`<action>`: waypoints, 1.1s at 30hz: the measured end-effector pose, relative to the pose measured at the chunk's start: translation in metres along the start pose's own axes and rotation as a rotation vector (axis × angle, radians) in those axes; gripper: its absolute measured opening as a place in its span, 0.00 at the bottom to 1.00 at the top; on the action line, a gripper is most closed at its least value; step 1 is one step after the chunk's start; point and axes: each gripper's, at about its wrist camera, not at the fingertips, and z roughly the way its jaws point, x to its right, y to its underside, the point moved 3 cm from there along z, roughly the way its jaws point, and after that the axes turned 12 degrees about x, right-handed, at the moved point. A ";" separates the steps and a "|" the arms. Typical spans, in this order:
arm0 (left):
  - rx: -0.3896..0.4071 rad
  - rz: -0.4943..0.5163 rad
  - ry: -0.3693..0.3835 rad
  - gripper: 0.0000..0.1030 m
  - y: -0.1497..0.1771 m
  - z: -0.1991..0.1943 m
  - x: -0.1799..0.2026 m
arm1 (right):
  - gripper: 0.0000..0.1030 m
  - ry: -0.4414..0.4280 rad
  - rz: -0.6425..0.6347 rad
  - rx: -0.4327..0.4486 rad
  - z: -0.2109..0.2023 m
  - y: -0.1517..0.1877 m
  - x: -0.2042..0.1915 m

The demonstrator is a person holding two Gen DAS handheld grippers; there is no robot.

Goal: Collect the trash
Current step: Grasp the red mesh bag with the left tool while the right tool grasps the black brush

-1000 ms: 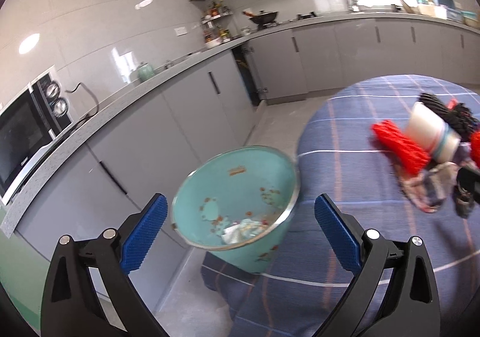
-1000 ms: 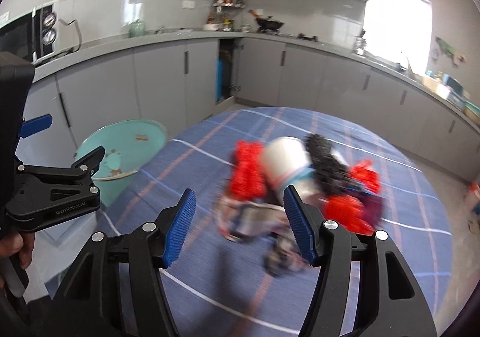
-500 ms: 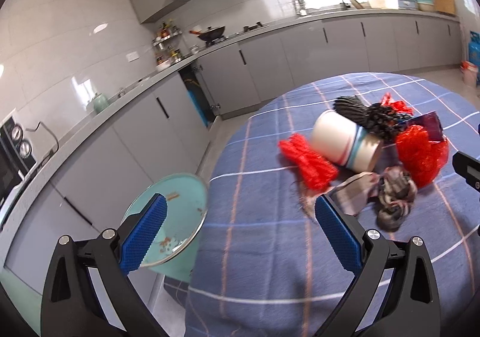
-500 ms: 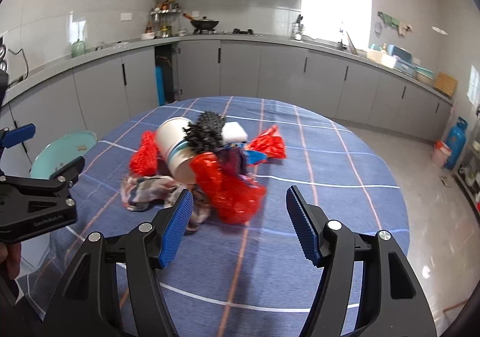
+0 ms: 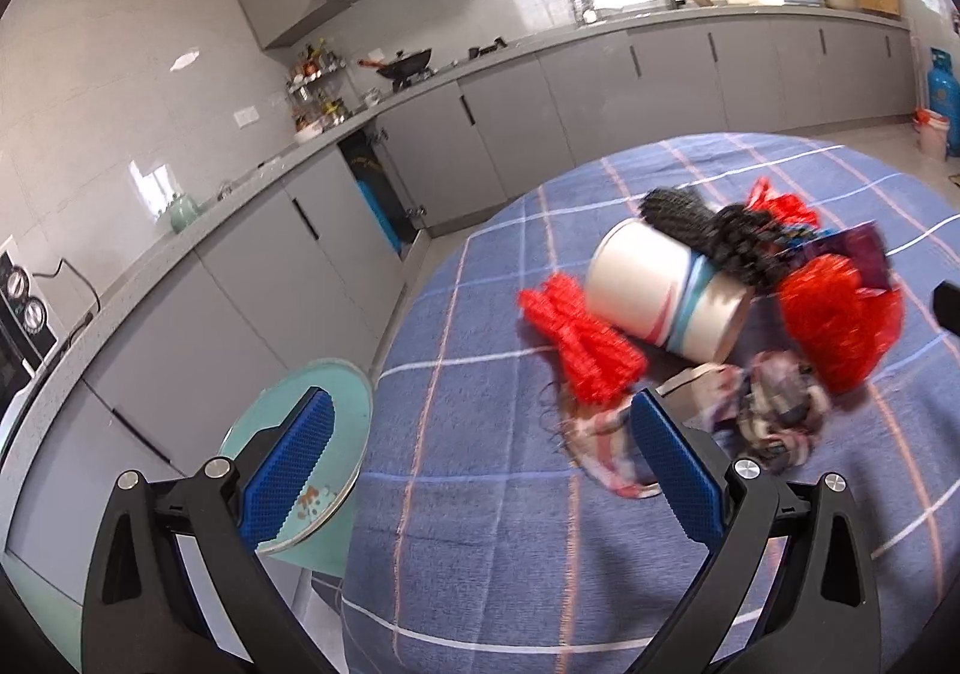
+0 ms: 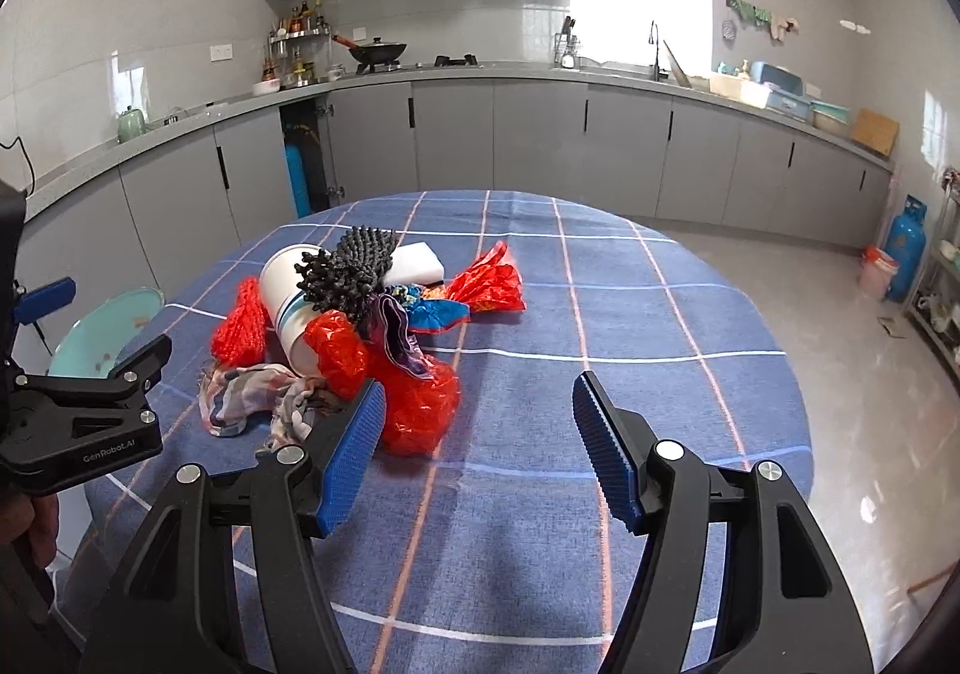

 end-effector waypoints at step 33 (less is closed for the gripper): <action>-0.161 -0.104 0.278 0.10 0.007 0.082 0.019 | 0.63 -0.039 -0.008 0.051 0.031 -0.031 -0.019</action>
